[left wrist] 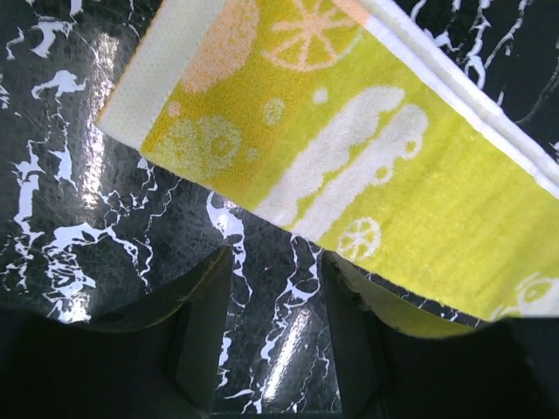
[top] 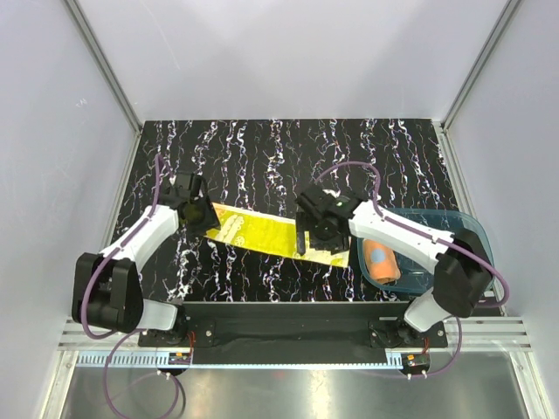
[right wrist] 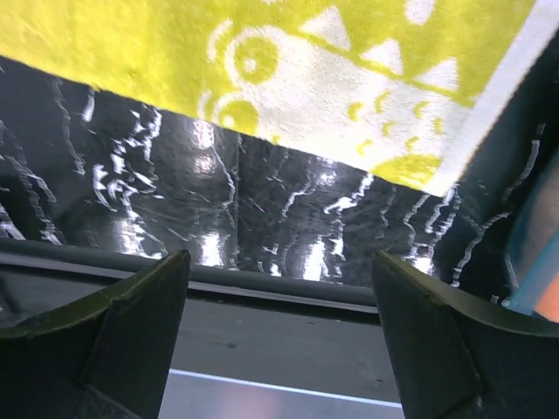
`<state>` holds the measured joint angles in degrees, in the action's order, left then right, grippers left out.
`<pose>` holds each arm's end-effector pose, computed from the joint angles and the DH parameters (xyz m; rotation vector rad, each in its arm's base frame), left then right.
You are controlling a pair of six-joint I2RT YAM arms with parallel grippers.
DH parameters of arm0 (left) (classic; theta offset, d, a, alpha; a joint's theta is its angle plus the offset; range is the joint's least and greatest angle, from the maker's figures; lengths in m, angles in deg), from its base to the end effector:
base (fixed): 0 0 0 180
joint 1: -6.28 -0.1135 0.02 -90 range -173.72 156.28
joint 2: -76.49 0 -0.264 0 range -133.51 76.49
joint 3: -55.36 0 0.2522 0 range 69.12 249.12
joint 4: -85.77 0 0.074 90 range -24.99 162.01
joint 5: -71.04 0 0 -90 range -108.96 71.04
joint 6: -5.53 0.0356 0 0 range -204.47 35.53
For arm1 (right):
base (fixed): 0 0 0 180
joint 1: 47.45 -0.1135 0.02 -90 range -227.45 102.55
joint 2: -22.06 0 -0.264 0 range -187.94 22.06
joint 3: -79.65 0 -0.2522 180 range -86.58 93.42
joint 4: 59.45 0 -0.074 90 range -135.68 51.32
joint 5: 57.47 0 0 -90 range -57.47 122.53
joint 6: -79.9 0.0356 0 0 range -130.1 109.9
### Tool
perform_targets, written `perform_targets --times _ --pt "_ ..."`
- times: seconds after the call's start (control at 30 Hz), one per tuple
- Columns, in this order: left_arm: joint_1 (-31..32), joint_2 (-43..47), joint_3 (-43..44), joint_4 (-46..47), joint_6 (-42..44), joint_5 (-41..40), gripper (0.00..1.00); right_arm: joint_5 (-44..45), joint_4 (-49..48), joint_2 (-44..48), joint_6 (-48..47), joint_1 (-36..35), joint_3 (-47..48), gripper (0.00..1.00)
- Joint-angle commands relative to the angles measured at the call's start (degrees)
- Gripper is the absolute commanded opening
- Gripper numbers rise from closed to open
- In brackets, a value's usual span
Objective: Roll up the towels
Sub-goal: Flatten the towel
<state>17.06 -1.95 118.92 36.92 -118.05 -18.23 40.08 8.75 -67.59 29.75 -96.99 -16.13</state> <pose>0.2547 -0.0490 0.2091 -0.5318 2.6577 -0.2548 0.1984 0.2254 0.2488 -0.2132 2.8347 0.1542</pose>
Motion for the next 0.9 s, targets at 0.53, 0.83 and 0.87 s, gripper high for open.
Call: perform_targets --times 0.53,0.83,0.87 --pt "-0.85 -21.93 17.35 -0.77 2.21 5.07 0.49 -12.47 -8.82 -8.44 -5.22 8.40 4.95 0.86" --pt "-10.77 -24.66 13.49 0.37 1.07 7.09 0.45 -15.28 -8.82 -12.03 -9.44 11.56 8.73 0.86" --pt "-13.05 -23.97 12.96 0.64 0.80 7.18 0.44 -15.98 -8.82 -12.57 -9.97 11.92 9.17 0.86"
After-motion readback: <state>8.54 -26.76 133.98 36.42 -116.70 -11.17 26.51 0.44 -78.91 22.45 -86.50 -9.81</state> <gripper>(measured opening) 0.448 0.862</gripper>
